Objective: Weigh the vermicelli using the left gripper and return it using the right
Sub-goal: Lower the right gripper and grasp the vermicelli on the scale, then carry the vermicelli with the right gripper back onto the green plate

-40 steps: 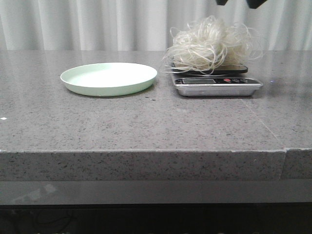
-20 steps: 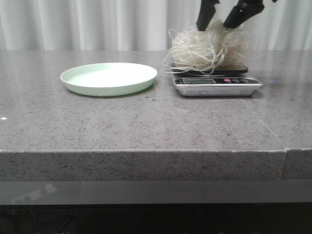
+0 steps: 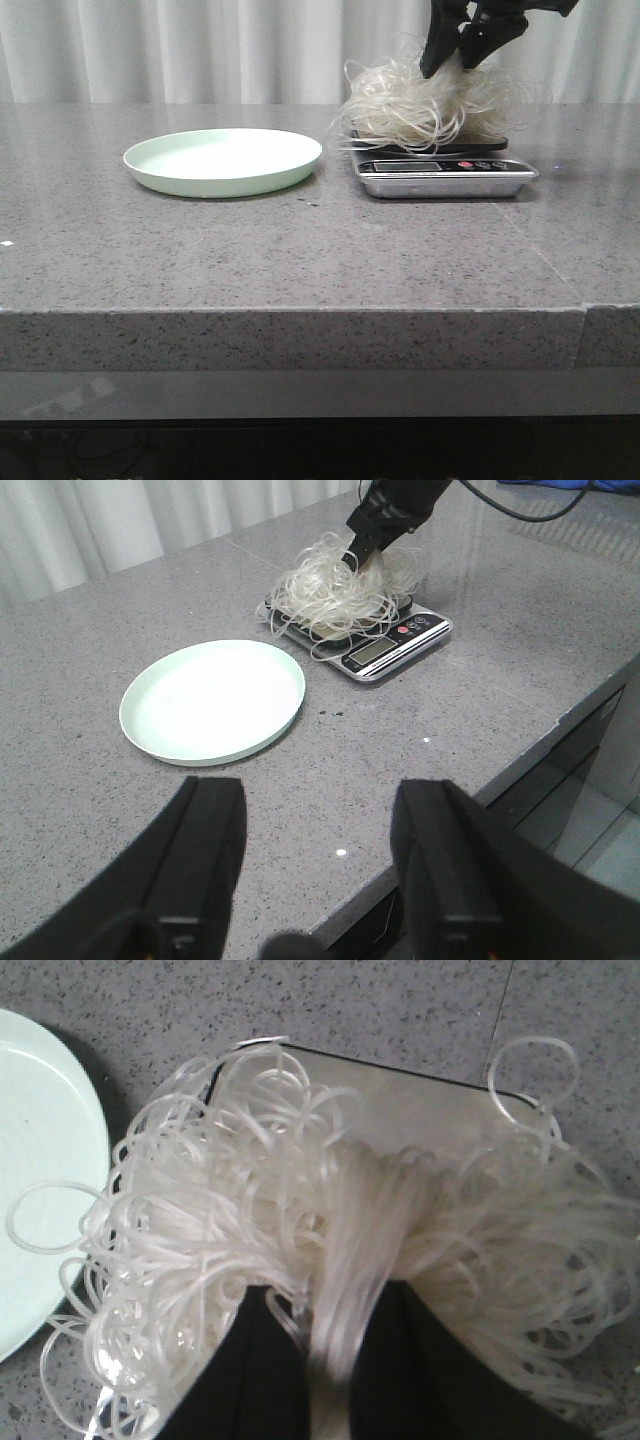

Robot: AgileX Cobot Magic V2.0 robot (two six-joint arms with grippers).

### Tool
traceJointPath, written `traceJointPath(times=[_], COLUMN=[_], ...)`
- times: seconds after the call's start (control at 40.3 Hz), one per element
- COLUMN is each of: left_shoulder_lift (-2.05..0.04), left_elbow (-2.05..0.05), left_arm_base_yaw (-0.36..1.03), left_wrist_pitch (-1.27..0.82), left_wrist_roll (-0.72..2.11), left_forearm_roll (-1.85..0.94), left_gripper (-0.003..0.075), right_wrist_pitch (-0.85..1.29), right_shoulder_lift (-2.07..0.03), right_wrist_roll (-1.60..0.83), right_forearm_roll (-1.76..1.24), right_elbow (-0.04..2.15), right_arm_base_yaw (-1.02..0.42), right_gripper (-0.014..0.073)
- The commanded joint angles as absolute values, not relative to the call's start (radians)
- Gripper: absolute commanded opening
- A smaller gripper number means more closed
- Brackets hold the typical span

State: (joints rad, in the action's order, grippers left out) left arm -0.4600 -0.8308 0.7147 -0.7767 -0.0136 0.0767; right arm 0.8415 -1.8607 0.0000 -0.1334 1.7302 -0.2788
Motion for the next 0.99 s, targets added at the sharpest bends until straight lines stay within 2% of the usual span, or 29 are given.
traceJointPath(times=[0.0,0.248,0.447,0.795,0.969], left_shoulder_lift=[-0.467,-0.467,-0.467,-0.467,-0.467], left_elbow=[-0.856,-0.856,-0.856,-0.856,-0.856], left_arm_base_yaw=[0.718,0.718,0.718,0.718,0.718], left_wrist_pitch=[-0.701,-0.701,-0.701,-0.699,-0.699], left_wrist_roll=[-0.022,-0.022,-0.022,-0.022,-0.022], left_forearm_roll=[0.078,0.078,0.078,0.078,0.078], left_gripper=[0.0419,0.0419,0.0419,0.0419,0.0419], right_wrist_pitch=[0.835,0.841,0.844,0.592,0.562], right_shoulder_lift=[-1.806,-1.745,-1.732,-1.76,-1.831], right_wrist_roll=[-0.013,-0.013,-0.018,-0.062,-0.062], right_forearm_roll=[-0.141,-0.152,-0.152,-0.152,-0.15], right_elbow=[1.762,1.83,1.982,2.041,2.041], right_arm_base_yaw=[-0.276,-0.286,-0.371,-0.572,-0.611], right_gripper=[0.0142,0.0142,0.0142,0.0142,0.0142])
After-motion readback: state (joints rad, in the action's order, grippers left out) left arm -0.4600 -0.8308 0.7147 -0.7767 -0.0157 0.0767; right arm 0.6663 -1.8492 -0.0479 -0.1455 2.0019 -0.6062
